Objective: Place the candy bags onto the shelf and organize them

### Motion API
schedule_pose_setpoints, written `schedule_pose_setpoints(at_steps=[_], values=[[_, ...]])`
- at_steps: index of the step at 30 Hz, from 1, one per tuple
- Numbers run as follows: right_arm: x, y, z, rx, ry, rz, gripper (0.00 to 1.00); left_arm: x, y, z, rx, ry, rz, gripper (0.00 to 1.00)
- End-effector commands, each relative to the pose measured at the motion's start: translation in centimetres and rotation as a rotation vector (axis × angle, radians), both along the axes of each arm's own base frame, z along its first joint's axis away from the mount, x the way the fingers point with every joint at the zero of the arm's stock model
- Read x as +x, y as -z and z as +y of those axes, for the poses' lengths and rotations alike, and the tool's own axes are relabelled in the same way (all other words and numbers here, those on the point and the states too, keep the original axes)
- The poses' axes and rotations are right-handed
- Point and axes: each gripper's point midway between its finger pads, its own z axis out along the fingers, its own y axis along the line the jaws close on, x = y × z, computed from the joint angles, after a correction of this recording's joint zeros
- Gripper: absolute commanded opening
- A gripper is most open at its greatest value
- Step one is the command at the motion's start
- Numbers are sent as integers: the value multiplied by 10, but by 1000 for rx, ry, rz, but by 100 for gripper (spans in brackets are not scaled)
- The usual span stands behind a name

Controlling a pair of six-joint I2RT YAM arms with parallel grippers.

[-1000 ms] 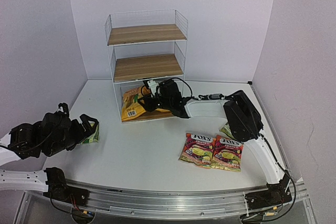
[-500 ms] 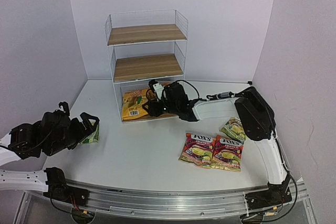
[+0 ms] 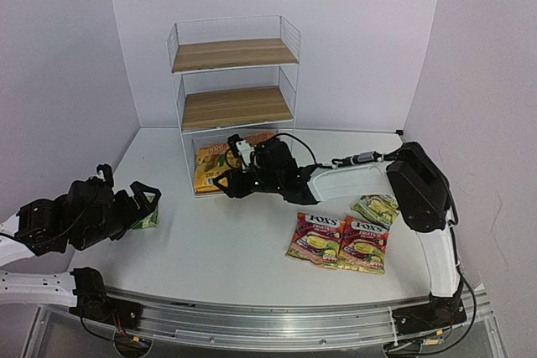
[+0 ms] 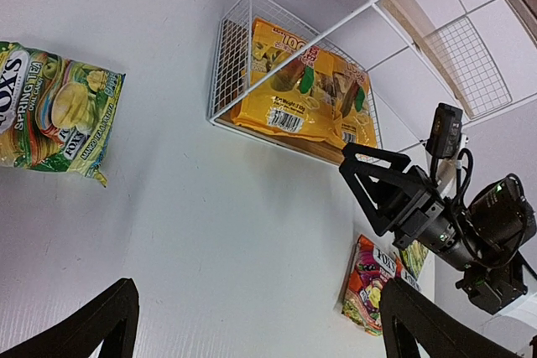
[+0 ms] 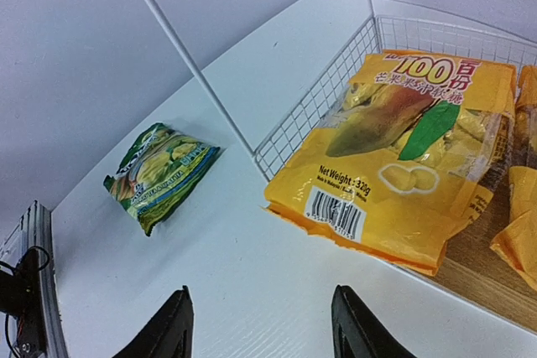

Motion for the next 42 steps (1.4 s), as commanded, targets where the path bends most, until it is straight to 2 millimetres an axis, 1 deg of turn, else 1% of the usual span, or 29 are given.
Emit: schedule_pose_setpoints(at_steps=[1,3,7,11,14,19,25,29,32,34,37,39,41,42], values=[[12,18,7,8,43,29,48,-2,-14,4,-65,4,-44,100],[19,25,12,2,56,20,42,-2,-14,4,-67,4,-44,100],[28,46,13,-20,90,26,38,-2,-14,6,-63,-5,-45,100],[42,50,12,-23,149,-28,34,-2,-13,7,-58,-9,-43,100],[51,50,11,-17,190,-52,28,-2,-13,7,-57,-11,-45,100],[65,54,9,0,262,-62,20,-1,-13,8,-55,-14,-48,100],[79,56,8,36,344,-71,17,-1,-12,7,-61,-11,-45,100],[83,62,11,45,352,-63,17,-2,-12,6,-62,-9,-44,100],[87,62,11,51,361,-61,17,-2,-12,6,-62,-7,-43,100],[87,62,9,53,359,-51,17,-2,-12,7,-62,-9,-38,100],[78,58,5,52,333,-33,18,-3,-12,9,-63,-17,-28,100],[69,47,0,59,311,-17,21,-4,-13,10,-67,-21,-26,100],[57,30,-8,72,294,0,27,-5,-15,11,-73,-23,-26,100],[50,28,-15,69,287,17,30,-5,-16,12,-78,-23,-27,100]])
